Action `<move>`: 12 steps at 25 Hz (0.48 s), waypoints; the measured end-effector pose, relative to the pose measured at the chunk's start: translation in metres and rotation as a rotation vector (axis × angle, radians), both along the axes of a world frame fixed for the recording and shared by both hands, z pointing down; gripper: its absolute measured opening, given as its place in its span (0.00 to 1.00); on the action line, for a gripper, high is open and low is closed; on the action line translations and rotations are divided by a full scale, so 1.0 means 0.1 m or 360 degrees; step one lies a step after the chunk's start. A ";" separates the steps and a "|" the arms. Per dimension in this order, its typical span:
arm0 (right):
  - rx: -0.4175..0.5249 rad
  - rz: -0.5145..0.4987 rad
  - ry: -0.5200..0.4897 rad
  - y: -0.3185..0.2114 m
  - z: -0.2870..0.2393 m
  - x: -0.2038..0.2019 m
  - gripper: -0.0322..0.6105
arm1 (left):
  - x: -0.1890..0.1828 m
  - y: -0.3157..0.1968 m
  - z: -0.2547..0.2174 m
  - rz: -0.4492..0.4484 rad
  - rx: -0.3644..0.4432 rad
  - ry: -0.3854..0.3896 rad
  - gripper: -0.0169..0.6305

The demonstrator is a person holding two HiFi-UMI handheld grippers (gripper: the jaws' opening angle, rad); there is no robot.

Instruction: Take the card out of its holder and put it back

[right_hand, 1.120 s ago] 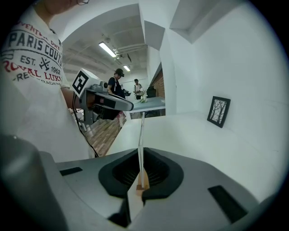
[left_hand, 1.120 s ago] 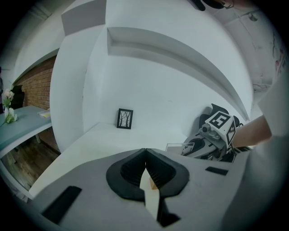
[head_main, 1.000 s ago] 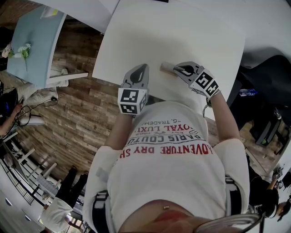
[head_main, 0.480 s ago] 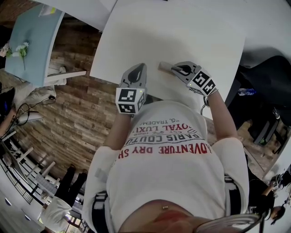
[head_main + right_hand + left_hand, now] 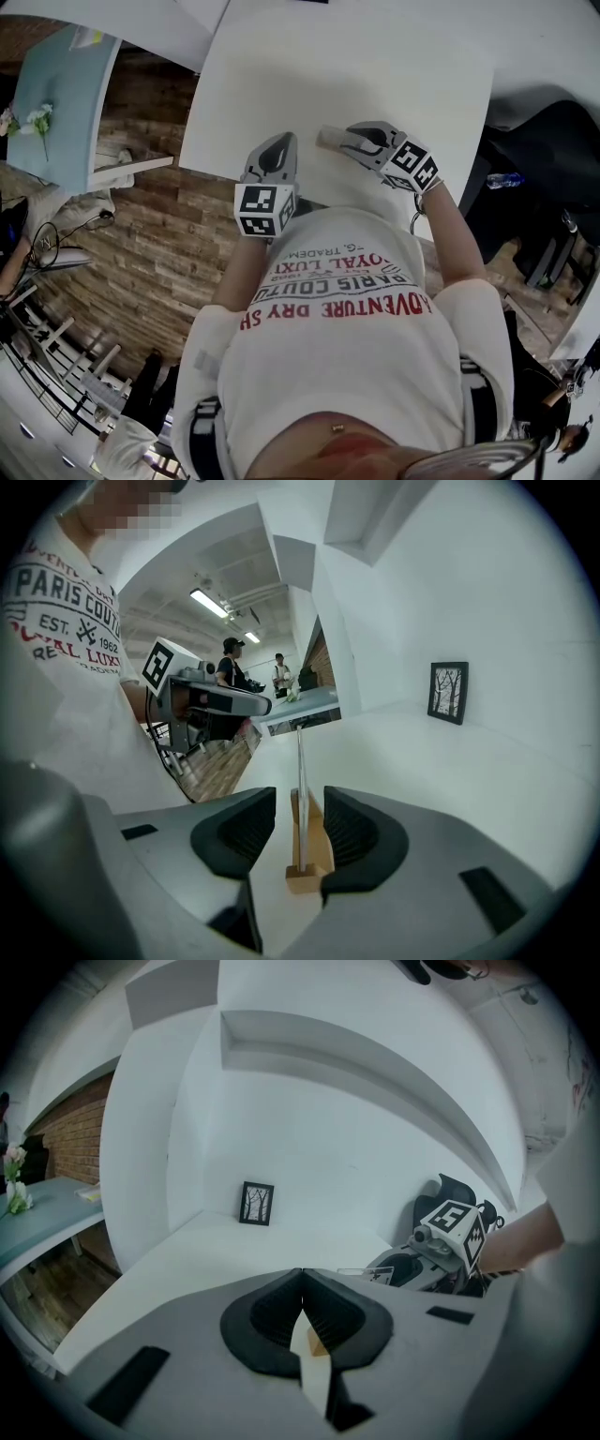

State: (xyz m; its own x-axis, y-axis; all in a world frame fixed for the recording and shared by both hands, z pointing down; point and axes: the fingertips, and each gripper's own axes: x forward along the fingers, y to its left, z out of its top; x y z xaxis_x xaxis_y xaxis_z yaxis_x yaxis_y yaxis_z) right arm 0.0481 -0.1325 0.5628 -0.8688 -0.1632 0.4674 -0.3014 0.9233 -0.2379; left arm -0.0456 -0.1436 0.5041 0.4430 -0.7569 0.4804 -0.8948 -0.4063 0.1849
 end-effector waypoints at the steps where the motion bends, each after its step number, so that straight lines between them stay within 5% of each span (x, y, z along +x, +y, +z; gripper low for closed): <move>1: 0.0013 0.0019 -0.0005 -0.01 -0.02 0.01 0.29 | 0.01 -0.01 0.00 0.0009 0.0003 0.0000 0.06; 6: 0.0116 0.0166 -0.0022 -0.08 -0.23 0.01 0.30 | 0.06 -0.06 -0.07 0.0075 0.0031 0.0009 0.06; 12: 0.0229 0.0567 -0.0184 -0.24 -0.70 0.18 0.29 | 0.16 -0.18 -0.23 0.0196 0.0102 0.0046 0.06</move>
